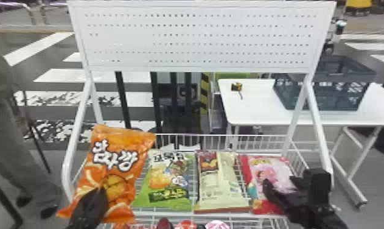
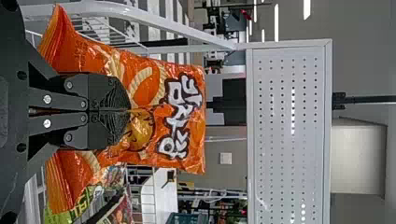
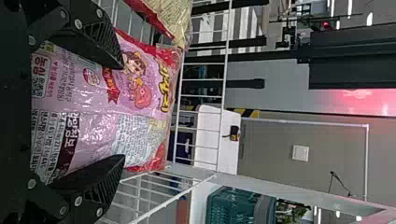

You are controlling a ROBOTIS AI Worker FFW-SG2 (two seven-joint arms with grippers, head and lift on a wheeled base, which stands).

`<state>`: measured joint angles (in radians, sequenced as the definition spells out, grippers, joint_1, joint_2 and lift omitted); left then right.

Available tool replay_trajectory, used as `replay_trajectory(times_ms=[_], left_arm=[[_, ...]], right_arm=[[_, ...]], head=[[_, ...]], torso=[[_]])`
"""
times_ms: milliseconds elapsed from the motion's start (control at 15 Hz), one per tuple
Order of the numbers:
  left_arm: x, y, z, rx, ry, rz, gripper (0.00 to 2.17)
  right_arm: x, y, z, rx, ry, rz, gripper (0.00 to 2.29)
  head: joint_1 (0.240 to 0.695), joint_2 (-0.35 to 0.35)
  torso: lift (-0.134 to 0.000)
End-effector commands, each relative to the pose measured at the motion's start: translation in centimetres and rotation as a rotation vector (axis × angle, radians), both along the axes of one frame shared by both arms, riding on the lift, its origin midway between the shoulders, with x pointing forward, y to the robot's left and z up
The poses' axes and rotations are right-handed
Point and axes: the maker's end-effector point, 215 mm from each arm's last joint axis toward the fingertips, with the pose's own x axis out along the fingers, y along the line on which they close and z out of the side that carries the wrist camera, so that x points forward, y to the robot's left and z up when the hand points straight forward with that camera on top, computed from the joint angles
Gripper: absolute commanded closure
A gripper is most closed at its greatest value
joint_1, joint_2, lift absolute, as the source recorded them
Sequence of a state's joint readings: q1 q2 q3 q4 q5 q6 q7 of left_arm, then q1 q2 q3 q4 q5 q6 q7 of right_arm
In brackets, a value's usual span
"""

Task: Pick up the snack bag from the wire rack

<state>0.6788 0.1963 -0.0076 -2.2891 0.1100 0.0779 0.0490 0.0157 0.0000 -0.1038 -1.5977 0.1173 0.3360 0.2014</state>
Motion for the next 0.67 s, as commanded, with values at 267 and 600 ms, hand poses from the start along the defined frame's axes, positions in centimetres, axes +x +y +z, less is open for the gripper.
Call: replay_trajectory(times_ms=[267, 600], left_arm=[[0.1, -0.6, -0.2, -0.001, 0.004, -0.01, 2.08], [0.0, -0.8, -0.3, -0.001, 0.008, -0.013, 2.08]], right_arm=[[-1.0, 0.8, -0.9, 0.031, 0.073, 0.001, 2.17], [-1.7, 1.7, 1.4, 0.037, 0.026, 0.01, 2.22]], head=[[0.499, 0.0], [0.499, 0.0]], torso=[[0.0], [0.0]])
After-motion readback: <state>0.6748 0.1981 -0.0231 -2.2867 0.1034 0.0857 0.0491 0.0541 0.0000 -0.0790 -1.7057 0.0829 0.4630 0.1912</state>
